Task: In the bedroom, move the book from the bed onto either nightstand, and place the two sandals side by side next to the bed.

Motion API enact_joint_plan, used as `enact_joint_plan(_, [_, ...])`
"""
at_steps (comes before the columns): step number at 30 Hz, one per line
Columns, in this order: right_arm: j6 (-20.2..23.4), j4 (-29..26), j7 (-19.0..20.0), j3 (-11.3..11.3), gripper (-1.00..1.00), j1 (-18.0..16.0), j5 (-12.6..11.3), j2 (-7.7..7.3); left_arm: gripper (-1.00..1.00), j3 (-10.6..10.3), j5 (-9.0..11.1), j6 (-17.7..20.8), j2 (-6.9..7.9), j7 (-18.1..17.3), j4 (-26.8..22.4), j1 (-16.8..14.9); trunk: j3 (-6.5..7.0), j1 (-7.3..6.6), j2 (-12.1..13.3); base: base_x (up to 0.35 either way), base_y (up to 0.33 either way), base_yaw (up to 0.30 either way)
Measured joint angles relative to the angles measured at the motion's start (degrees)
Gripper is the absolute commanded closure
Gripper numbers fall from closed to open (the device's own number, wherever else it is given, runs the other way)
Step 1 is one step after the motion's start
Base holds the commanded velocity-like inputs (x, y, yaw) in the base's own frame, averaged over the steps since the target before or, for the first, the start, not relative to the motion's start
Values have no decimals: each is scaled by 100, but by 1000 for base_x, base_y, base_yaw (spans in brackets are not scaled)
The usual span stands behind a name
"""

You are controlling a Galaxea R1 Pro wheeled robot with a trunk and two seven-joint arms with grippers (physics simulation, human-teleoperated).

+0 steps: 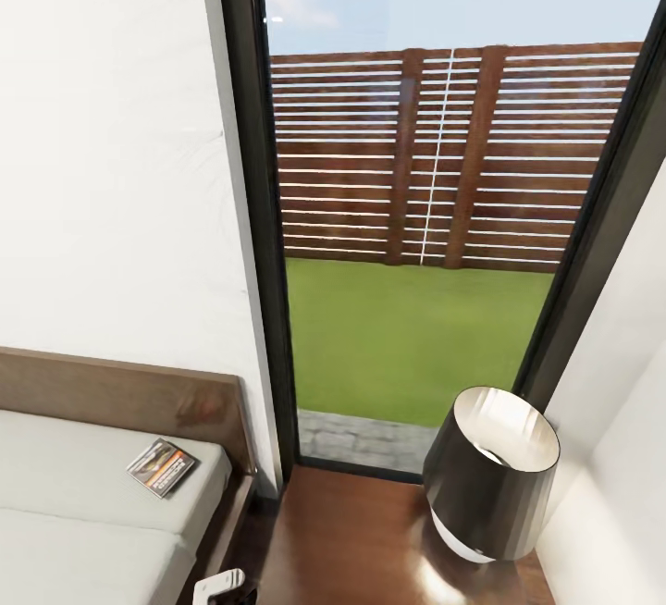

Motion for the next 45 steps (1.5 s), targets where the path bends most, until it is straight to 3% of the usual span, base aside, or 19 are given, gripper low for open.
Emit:
enact_joint_plan(17, [-1, 0, 2, 0, -100, 0, 0, -6, -100, 5, 0, 0, 0, -8, 0, 0, 0, 0, 0, 0, 0, 0])
enact_joint_plan(19, [37, 19, 1, -4, -100, -4, 8, -69, -100, 22, -2, 65, -20, -10, 65, 41, 0, 0, 0, 0, 0, 0])
enact_joint_plan(45, [45, 19, 124, -6, -100, -2, 9, -43, -100, -82, -16, 133, -36, -103, 286, 149, 0, 0, 0, 0, 0, 0])
